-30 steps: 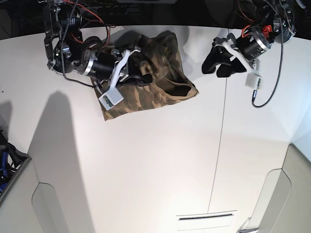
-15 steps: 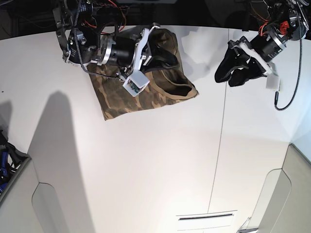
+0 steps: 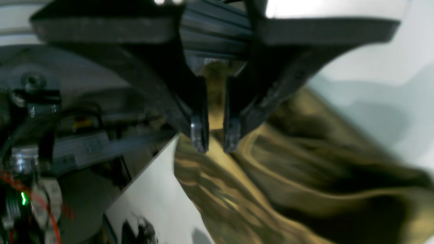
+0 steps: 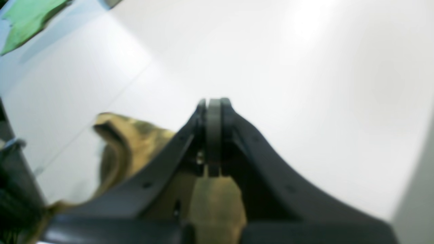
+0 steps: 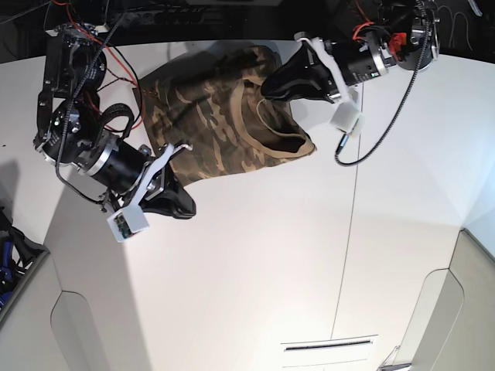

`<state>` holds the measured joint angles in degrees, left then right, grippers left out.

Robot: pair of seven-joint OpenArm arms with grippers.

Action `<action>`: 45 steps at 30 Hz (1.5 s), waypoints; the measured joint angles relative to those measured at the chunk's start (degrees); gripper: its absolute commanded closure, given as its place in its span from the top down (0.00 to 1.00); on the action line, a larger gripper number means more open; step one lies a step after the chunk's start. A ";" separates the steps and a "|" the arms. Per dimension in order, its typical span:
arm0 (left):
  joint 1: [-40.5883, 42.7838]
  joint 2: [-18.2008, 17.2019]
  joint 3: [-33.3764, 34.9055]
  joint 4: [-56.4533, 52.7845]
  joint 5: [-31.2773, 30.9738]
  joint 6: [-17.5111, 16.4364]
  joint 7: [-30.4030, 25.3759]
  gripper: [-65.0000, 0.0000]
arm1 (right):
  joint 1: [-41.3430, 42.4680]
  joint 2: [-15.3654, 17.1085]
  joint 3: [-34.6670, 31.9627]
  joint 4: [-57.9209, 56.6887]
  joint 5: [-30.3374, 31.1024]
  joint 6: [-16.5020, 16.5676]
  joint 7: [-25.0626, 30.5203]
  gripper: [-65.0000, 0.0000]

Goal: Fold the T-shirt properly
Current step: 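Grasp the folded bundle's edges with both grippers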

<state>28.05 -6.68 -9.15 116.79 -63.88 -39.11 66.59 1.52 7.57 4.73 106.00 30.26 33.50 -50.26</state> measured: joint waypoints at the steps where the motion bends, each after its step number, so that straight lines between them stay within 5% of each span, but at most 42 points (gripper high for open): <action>1: -0.04 0.00 1.81 0.00 1.36 0.02 -0.87 0.13 | 0.33 -0.04 0.70 -1.79 -0.07 -0.13 0.31 0.00; 8: -0.13 0.00 11.30 0.00 11.10 -0.15 -1.92 0.13 | 2.78 -0.09 2.49 -14.71 -0.15 -0.07 2.64 0.00; 18: -0.13 -0.13 11.39 -1.16 17.92 -0.17 -5.14 0.13 | 9.33 -0.31 2.49 -29.44 0.15 -0.07 6.54 0.00; 28: -0.13 -0.13 11.39 -5.77 18.86 -0.15 -8.83 0.13 | 11.47 -0.28 2.05 -30.80 0.98 -0.07 6.25 0.00; 38: -0.46 -0.11 11.39 -10.99 22.64 -0.15 -11.65 0.13 | 10.43 -0.28 -6.25 -30.86 0.98 -0.07 4.79 0.00; 45: -0.76 -0.15 11.10 -11.45 29.14 0.63 -16.15 0.13 | 10.43 -0.11 -6.54 -30.86 0.98 -0.07 2.80 0.00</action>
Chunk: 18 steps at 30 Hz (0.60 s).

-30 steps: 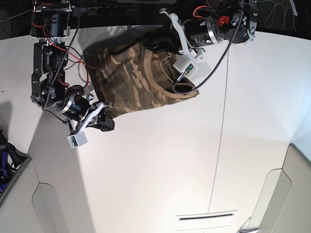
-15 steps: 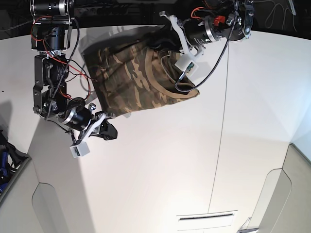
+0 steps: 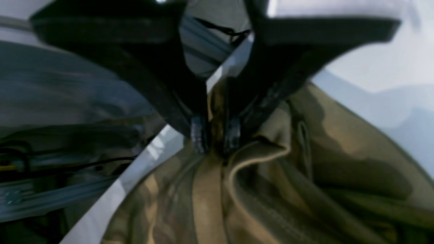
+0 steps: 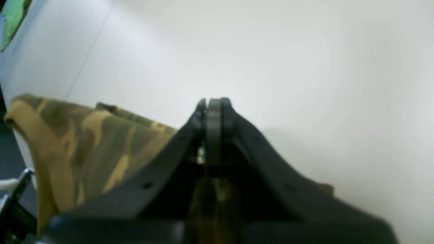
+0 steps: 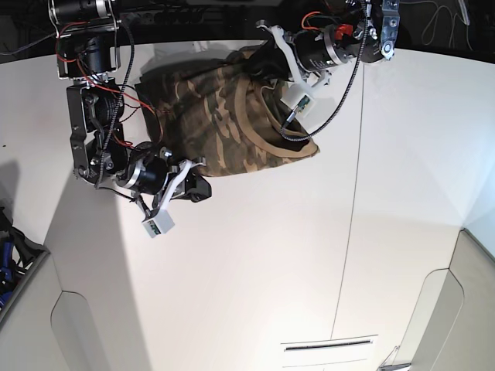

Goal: Fold the T-shirt properly
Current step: 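Grasp the folded bundle's edges with both grippers, then pull the bundle edges with both grippers to square the folded shirt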

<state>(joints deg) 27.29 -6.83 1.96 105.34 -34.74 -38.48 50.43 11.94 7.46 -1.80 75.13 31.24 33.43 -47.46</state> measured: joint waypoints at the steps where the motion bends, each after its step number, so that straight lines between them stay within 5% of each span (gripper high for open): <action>1: -0.20 -0.35 -0.26 0.00 0.17 0.33 -0.13 0.13 | 0.00 0.00 0.00 0.00 0.00 0.00 -0.17 0.00; 8: -5.68 -2.71 -6.91 -0.04 3.32 3.98 -0.33 0.13 | -0.20 0.46 0.02 0.00 0.17 0.02 -1.51 0.00; 18: -11.04 -2.64 -10.49 -3.85 3.76 5.42 -1.64 0.13 | -4.52 1.07 0.15 0.02 8.57 0.31 -4.50 0.00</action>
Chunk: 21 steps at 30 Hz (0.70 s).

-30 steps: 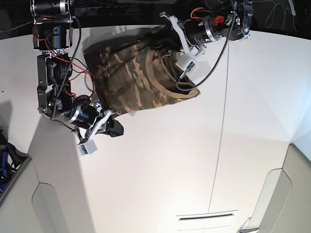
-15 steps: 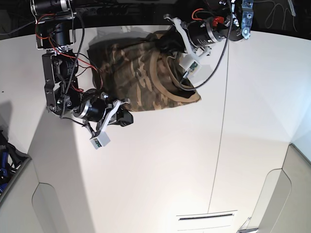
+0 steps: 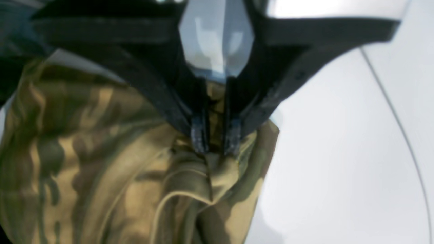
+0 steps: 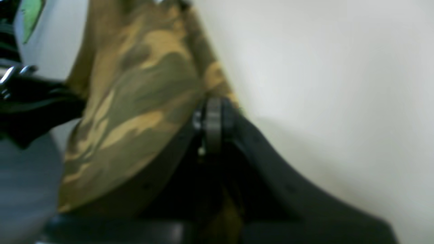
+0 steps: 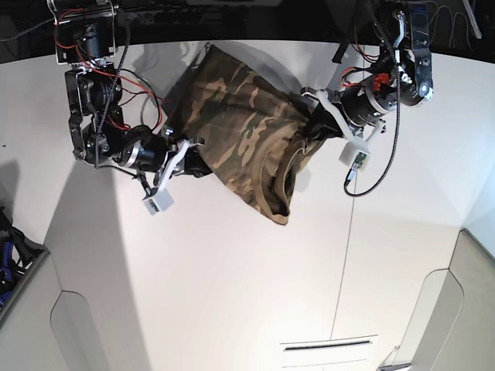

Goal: Fold the T-shirt properly
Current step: 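Pull the bundle edges with both grippers to square the folded shirt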

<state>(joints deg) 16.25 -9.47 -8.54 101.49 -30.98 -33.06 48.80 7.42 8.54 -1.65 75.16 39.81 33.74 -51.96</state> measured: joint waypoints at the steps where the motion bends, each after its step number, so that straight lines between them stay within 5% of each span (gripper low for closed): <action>1: -0.61 0.00 0.00 -1.05 -0.04 0.02 -0.22 0.13 | -0.68 0.04 0.00 0.07 0.98 0.02 -0.39 0.00; 21: -10.10 0.11 0.00 -5.66 -1.49 2.23 0.28 0.13 | -11.56 0.00 0.02 13.51 3.85 0.42 -2.80 0.00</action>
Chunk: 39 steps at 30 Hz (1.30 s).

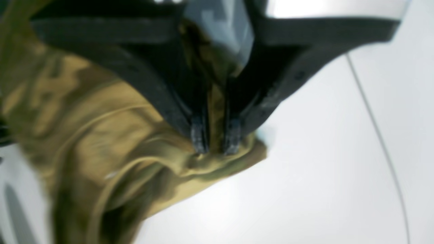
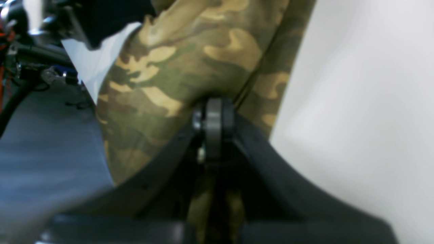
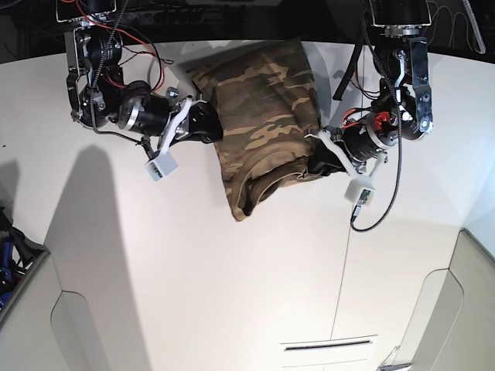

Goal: Fold the T-shirt properly
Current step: 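Pull the bundle edges with both grippers to square the folded shirt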

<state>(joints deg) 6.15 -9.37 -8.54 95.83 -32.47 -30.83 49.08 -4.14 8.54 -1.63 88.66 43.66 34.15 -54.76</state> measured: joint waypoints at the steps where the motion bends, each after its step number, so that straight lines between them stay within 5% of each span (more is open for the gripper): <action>1: 0.00 0.00 0.00 1.07 -0.09 0.00 0.13 0.13 | -0.02 0.00 0.00 0.00 -0.48 0.00 0.00 0.00; 6: -0.13 -0.13 0.00 6.95 -2.51 -0.02 2.60 0.13 | 0.00 0.00 0.00 0.00 -2.38 0.00 0.02 0.00; 13: 3.41 -0.13 0.48 9.55 -15.65 -8.48 7.82 0.13 | 0.02 0.00 0.00 0.00 -2.82 0.00 1.44 0.00; 26: 2.69 -0.13 12.79 7.50 -0.15 -7.85 0.92 0.14 | 0.17 -0.11 0.00 0.00 -5.18 0.00 3.52 0.00; 29: -0.17 -0.17 12.96 4.55 3.61 -4.09 -1.42 0.14 | 0.20 -0.11 0.00 0.00 -5.35 0.00 3.52 0.00; 39: -8.57 -0.15 13.03 -7.32 7.98 -4.22 -3.15 0.14 | 0.15 -0.11 0.00 0.00 -6.23 -0.07 3.52 0.00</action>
<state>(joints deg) -2.42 -9.52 4.49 88.51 -24.49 -35.05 45.93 -3.99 8.43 -1.63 88.66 37.43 34.09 -51.24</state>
